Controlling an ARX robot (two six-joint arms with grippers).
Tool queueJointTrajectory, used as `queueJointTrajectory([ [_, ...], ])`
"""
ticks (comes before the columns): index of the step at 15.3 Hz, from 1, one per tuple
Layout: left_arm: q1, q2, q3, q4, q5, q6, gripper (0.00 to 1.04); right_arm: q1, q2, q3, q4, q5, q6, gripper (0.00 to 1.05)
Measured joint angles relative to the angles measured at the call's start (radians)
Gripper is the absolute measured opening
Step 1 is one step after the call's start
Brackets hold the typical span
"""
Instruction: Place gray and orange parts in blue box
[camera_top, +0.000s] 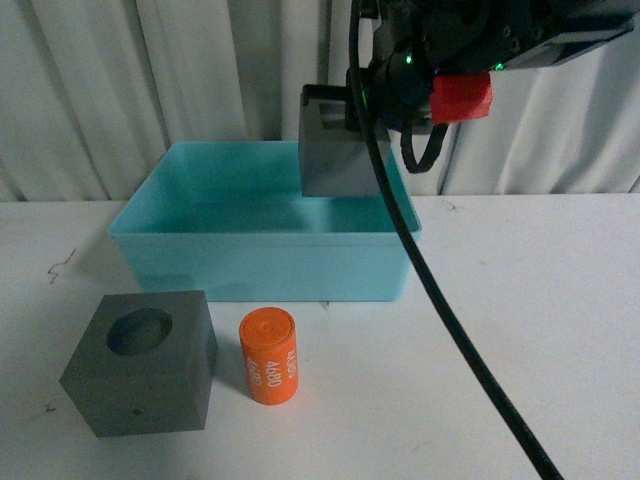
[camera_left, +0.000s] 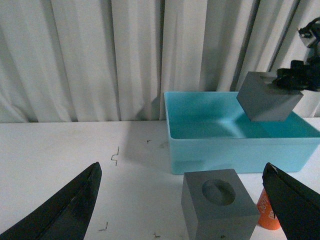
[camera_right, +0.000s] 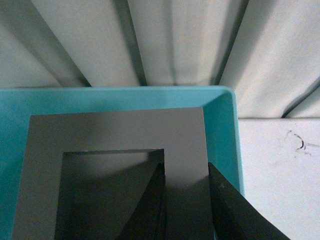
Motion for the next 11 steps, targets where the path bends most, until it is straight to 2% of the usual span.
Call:
queueJointTrajectory([
  [3,0.000,0.000,0.000,0.000,0.000,0.000,0.98,-0.008,0.038,0.002,-0.050,0.063,0.022,0.19],
  [8,0.000,0.000,0.000,0.000,0.000,0.000,0.98,-0.014,0.049,0.002,-0.064,0.076,0.026,0.19],
  [10,0.000,0.000,0.000,0.000,0.000,0.000,0.98,-0.014,0.049,-0.001,-0.060,0.080,0.027,0.32],
  [11,0.000,0.000,0.000,0.000,0.000,0.000,0.98,-0.015,0.048,-0.010,-0.037,0.089,0.031,0.42],
])
